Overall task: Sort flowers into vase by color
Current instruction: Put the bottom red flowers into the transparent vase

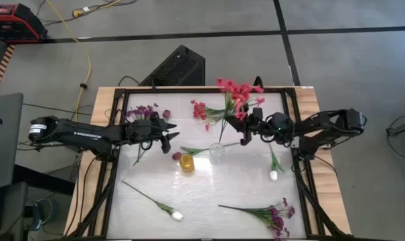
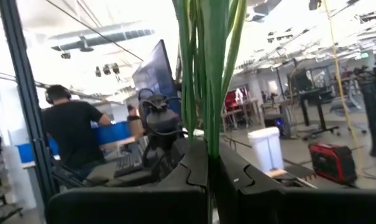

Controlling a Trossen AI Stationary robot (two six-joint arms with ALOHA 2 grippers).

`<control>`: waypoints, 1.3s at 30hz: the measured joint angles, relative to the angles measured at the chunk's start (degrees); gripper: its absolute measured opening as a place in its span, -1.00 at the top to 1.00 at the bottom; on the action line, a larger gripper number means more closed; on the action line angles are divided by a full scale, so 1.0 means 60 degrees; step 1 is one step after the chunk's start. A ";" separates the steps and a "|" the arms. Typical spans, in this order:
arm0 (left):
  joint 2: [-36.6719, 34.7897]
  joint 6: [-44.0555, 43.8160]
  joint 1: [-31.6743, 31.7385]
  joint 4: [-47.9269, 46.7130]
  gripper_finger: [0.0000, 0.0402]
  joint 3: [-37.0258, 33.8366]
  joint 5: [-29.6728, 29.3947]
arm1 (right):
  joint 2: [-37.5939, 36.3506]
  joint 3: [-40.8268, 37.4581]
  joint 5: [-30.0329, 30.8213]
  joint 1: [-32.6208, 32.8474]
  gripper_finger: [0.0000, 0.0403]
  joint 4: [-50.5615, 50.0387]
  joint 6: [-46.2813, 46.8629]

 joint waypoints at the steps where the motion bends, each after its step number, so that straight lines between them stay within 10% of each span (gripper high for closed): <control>1: 0.0000 -0.0026 0.0000 0.0044 0.17 0.0000 0.0000 | 0.0139 0.0000 0.0003 0.0057 0.85 0.0180 0.0040; 23: 0.0000 0.0003 0.0000 0.0068 0.17 0.0000 -0.0013 | 0.0998 0.0055 0.0044 0.0832 0.77 -0.0078 -0.0360; 32: 0.0083 0.0097 0.0000 0.0059 0.17 0.0000 -0.0020 | 0.0764 0.0113 -0.0112 0.0669 0.45 -0.1544 0.0113; 39: 0.0683 0.0093 0.0000 0.0070 0.17 0.0000 -0.0028 | -0.0534 0.0124 -0.2046 0.0278 0.07 -0.4969 0.0415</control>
